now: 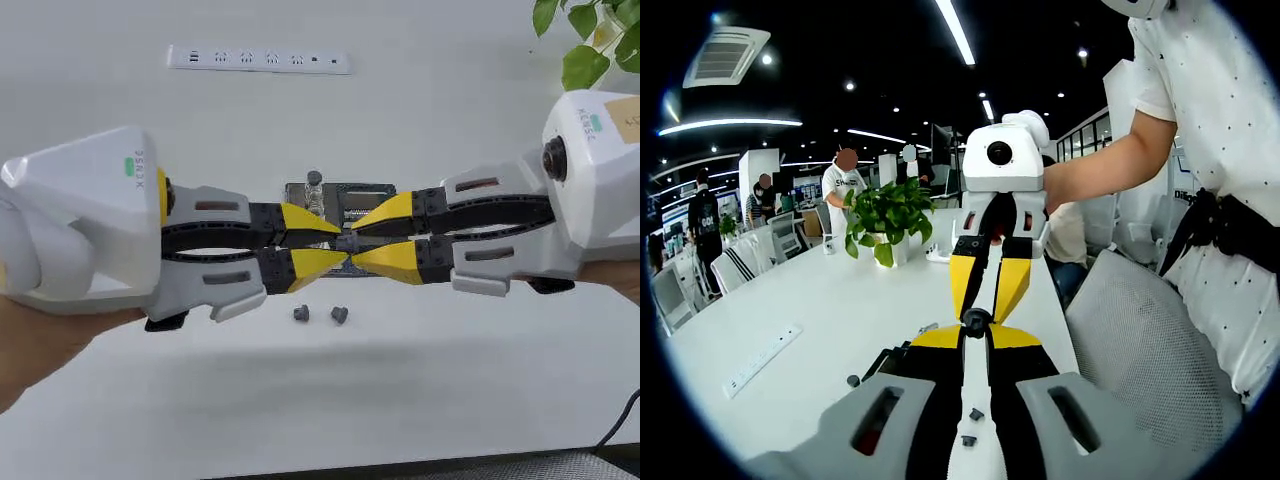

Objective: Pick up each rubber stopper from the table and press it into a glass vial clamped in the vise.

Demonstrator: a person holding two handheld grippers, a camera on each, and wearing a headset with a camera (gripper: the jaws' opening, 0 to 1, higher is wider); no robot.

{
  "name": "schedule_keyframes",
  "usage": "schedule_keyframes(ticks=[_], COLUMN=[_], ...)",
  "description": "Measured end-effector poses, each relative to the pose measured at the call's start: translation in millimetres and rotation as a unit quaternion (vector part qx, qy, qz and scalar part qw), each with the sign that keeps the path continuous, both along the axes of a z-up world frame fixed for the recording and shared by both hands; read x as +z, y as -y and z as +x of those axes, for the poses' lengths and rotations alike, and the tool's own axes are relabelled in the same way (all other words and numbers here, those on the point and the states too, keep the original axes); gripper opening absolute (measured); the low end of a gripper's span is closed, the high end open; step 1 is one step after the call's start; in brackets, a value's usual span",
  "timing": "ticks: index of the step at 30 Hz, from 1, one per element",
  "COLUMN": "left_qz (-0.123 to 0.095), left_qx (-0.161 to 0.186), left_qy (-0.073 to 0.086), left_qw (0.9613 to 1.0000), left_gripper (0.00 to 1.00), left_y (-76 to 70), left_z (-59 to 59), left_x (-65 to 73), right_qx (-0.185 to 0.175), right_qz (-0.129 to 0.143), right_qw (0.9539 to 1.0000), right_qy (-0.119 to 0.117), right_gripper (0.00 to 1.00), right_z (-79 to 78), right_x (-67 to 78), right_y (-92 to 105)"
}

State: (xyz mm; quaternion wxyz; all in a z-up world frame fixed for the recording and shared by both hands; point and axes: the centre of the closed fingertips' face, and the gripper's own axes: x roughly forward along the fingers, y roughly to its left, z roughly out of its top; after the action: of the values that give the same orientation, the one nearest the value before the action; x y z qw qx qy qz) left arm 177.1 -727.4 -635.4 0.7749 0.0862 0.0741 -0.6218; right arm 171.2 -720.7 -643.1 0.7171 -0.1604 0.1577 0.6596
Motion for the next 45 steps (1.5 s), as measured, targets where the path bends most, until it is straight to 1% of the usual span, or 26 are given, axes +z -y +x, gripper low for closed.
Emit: schedule_keyframes(ticks=[3, 5, 8, 12, 20, 21, 28, 33, 35, 45], left_qz=[-0.002, 0.0, -0.001, -0.001, 0.002, 0.004, 0.005, 0.003, -0.001, -0.011], left_qx=[-0.002, -0.004, -0.004, -0.005, -0.005, -0.005, -0.005, -0.006, -0.006, -0.009], left_qy=[0.0, 0.003, 0.0, 0.002, 0.002, 0.004, 0.005, 0.001, -0.004, -0.01], left_qw=[1.0, 1.0, 1.0, 1.0, 1.0, 1.0, 1.0, 1.0, 1.0, 0.9999], left_gripper=[0.05, 0.06, 0.05, 0.05, 0.06, 0.06, 0.04, 0.04, 0.04, 0.04], left_y=[0.8, 1.6, 1.8, 1.8, 1.0, 0.7, -0.2, -0.9, -1.4, -3.0], left_z=[-0.7, -1.0, -0.3, -0.7, -1.6, -1.3, -0.9, -1.2, -1.2, -1.6], left_x=[1.8, 2.1, 1.0, 2.2, 1.0, 0.8, 0.7, 1.0, 2.5, 6.8], right_qx=[0.001, 0.002, 0.001, 0.0, -0.002, -0.002, -0.002, 0.001, 0.002, 0.006], right_qz=[-0.003, -0.003, -0.004, -0.002, -0.001, 0.0, 0.001, -0.002, 0.0, 0.004], right_qw=[1.0, 1.0, 1.0, 1.0, 1.0, 1.0, 1.0, 1.0, 1.0, 1.0], right_qy=[0.001, 0.002, 0.003, 0.002, 0.001, 0.001, -0.001, 0.001, 0.0, -0.003], right_gripper=[0.07, 0.07, 0.07, 0.07, 0.07, 0.07, 0.07, 0.07, 0.07, 0.07], right_z=[-0.2, -0.3, 0.0, -0.3, -0.3, -0.3, -0.6, -1.5, -1.7, -2.5], right_x=[-0.8, -0.4, -0.8, 0.4, 0.2, 0.3, 1.1, 1.6, 2.8, 7.6], right_y=[0.2, 0.2, 0.3, 0.4, 0.4, 0.3, -0.2, -0.8, -1.0, -1.7])
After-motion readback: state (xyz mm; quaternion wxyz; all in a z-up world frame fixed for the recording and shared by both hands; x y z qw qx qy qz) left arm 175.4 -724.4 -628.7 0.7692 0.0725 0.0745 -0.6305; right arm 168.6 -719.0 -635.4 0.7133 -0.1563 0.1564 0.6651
